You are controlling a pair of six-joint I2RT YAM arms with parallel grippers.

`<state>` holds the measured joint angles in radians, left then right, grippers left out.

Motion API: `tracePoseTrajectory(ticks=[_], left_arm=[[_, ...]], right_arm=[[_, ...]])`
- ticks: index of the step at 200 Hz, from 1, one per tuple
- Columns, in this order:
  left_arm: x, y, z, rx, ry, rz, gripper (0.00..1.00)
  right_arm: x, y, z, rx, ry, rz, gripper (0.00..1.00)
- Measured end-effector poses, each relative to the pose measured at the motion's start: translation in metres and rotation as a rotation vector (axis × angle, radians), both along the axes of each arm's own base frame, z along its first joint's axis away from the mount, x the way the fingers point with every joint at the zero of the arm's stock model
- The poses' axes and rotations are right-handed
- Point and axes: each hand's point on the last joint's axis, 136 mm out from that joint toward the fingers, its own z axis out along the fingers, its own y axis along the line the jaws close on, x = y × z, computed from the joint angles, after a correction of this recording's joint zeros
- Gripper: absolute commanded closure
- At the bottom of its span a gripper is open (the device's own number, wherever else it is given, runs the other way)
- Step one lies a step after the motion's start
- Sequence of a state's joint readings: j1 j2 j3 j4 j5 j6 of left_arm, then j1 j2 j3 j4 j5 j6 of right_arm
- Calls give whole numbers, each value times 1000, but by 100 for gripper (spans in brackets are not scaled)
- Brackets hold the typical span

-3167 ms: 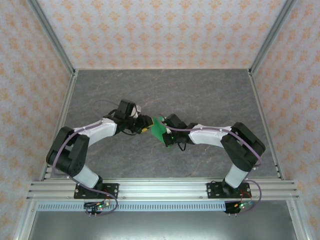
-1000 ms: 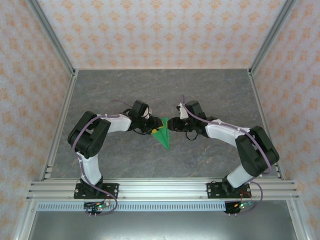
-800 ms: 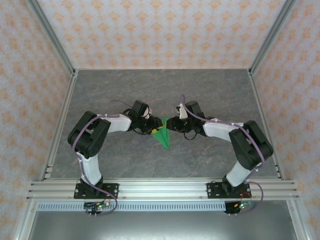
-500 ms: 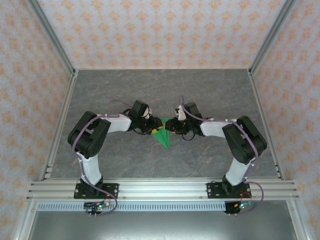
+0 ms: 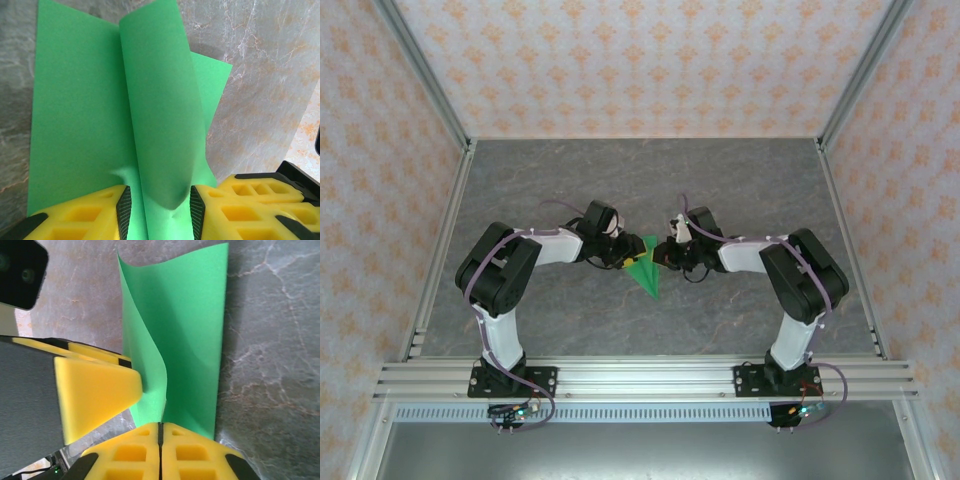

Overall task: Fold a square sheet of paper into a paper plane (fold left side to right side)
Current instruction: Fourth fold the wing at the center of the table.

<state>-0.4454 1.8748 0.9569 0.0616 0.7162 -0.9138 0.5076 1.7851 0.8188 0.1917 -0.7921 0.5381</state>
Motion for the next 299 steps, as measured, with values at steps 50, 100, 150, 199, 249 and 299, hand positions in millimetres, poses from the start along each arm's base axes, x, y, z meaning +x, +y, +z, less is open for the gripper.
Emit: tracePoseTrajectory(ticks=[50,100,150,199,249,299], left_arm=[[0,0,0,2,-4,-4,61],[0,0,0,2,-4,-4,61],[0,0,0,2,-4,-4,61],[0,0,0,2,-4,-5,62],[0,0,0,2,-3,-5,62],[0,0,0,2,-3,-5,62]], right_arm=[[5,-5,-5,-62,-11,0,96],[5,-9,-15,-110,0,9,96],[5,-9,-18,-116,1,15,96],[5,-9,-18,-120,-2,17,96],[3,-6,-14,-115,-7,21,96],[0,0,-5,-105,-31,36,96]])
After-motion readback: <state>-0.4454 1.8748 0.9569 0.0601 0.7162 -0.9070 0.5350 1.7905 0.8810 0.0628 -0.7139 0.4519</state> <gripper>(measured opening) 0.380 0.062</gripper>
